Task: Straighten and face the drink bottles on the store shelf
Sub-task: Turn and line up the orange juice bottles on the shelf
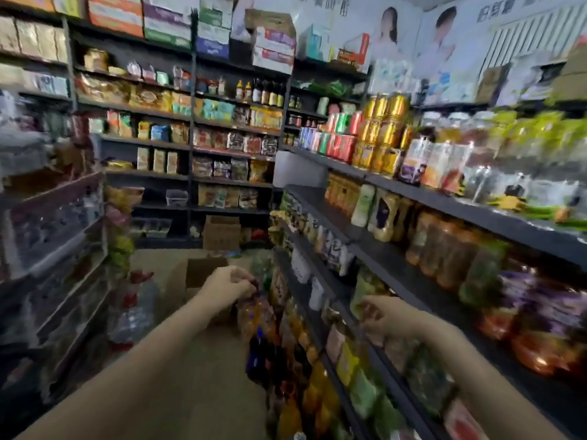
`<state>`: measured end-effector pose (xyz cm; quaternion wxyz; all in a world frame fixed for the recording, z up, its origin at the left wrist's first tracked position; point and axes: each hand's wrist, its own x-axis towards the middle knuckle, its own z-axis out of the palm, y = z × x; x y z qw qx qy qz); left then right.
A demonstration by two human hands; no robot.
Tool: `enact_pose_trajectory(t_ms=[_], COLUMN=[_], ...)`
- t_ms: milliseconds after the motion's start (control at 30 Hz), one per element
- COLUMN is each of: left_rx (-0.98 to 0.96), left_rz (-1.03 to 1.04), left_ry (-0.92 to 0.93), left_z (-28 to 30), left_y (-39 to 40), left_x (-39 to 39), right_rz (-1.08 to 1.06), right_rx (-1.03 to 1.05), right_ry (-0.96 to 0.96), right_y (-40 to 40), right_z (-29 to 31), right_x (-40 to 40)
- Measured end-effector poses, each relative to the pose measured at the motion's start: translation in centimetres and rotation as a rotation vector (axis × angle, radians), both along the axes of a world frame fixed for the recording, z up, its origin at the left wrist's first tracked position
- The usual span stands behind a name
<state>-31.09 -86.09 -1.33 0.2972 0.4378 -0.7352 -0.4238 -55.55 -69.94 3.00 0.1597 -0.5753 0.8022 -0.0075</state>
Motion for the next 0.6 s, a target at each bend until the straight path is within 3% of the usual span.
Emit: enact_pose_trajectory(t_ms=[100,300,433,600], left_rx=[0.019,-0.249,-0.291,-0.393], left_rz=[0.034,-0.156,-0.221,-0.29], left_ry=[-0.055,-0.252,-0.336,-0.38], left_z=[0.7,1.5,1.0,2.5], left_y=[-9.1,-23.1,-33.5,-45.2], left_x=[-3.9,-11.6,-17.0,-23.1], right_rz=[-0.091,-0.337,-0.344,-0.377], right_rx=[-0.067,-0.166,-0.247,-0.183], right_ry=[0.001,0.181,0.098,0.046], right_y=[-7.2,-21.5,-32.8,-47.3], right_z=[1.8,2.0,-0.3,-1.3], right_x=[-3.7,-14.3,-19.9,-23.6])
